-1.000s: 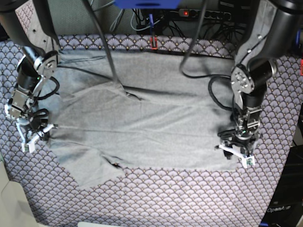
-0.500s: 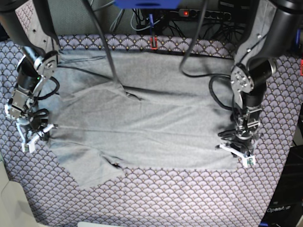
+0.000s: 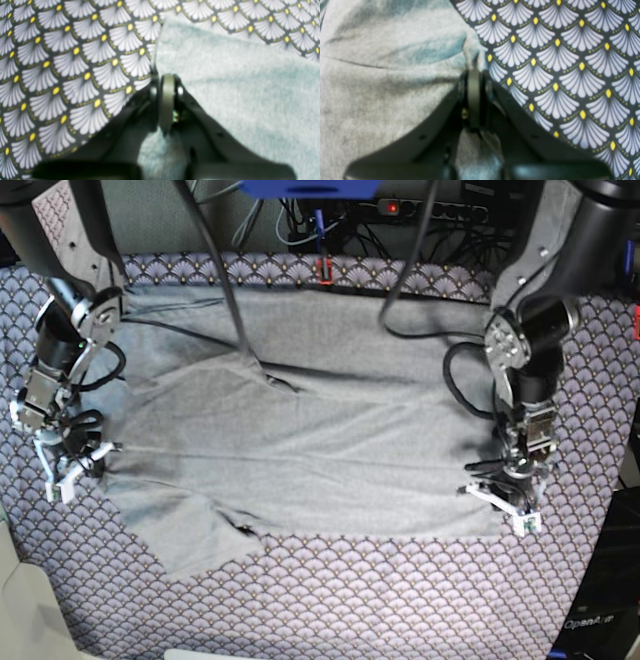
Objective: Fold the T-shirt properly
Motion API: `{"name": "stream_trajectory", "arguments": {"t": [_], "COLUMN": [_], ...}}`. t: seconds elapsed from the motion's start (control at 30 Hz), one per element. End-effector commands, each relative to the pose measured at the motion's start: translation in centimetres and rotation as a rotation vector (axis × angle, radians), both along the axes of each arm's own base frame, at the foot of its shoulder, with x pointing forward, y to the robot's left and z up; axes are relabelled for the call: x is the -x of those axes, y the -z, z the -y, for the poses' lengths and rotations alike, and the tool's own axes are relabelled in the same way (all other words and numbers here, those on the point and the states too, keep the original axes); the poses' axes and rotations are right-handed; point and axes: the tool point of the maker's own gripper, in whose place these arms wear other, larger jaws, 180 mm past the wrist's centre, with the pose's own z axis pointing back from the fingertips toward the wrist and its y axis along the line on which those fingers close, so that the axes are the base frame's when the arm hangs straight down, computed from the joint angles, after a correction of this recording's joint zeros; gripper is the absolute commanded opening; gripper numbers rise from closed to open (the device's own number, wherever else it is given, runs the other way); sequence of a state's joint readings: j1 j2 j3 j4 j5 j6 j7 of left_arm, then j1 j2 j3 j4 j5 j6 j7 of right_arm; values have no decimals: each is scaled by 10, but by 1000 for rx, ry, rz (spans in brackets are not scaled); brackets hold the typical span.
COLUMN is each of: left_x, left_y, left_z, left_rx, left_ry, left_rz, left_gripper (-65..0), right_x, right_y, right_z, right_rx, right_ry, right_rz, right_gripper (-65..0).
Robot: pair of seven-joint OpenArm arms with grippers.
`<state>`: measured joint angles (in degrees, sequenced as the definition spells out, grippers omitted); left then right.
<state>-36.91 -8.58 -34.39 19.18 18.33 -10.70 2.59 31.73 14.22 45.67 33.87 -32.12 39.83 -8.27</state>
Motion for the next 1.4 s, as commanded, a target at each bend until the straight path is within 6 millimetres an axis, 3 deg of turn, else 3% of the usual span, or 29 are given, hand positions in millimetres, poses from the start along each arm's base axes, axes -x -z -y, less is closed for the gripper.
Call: {"name": "stream_trajectory", "arguments": {"t": [0.0,0.07,0.17,0.27,0.37,0.57,0.97,1.17,1.37], "left_x": [1,2,5,10,15,44,115,152,177], "left_y": [-3,-5,-18,-34,-51,-63,-88,-95,-94], "left_z": [-7,1,13,20,25,19,19,16,17], "left_rx": [-18,-19,-21,-43,-74,-139,-265,-336,-362], "left_ry": [-10,10,81,114,132,152,171,195,205], "left_rz": [-21,-7,15,22,40,13,-18,-58,-83], "left_gripper": [-650,-650,-650,-650,-650,-650,-650,-650,-650], "right_x": [0,0,-4,-2,9,31,102,143,176], "right_y": [-3,-4,-22,-38,-51,-73,-104,-91,-98], "right_z": [7,8,20,20,18,16,13,8,0], "right_rx": [26,28,78,142,208,304,428,398,382], "right_ry": [-5,-5,18,26,37,59,82,80,62], "right_rz": [-26,-24,19,69,108,165,228,202,214], "right_gripper": [-650,-650,-650,-650,-650,-650,-650,-650,-650]}}
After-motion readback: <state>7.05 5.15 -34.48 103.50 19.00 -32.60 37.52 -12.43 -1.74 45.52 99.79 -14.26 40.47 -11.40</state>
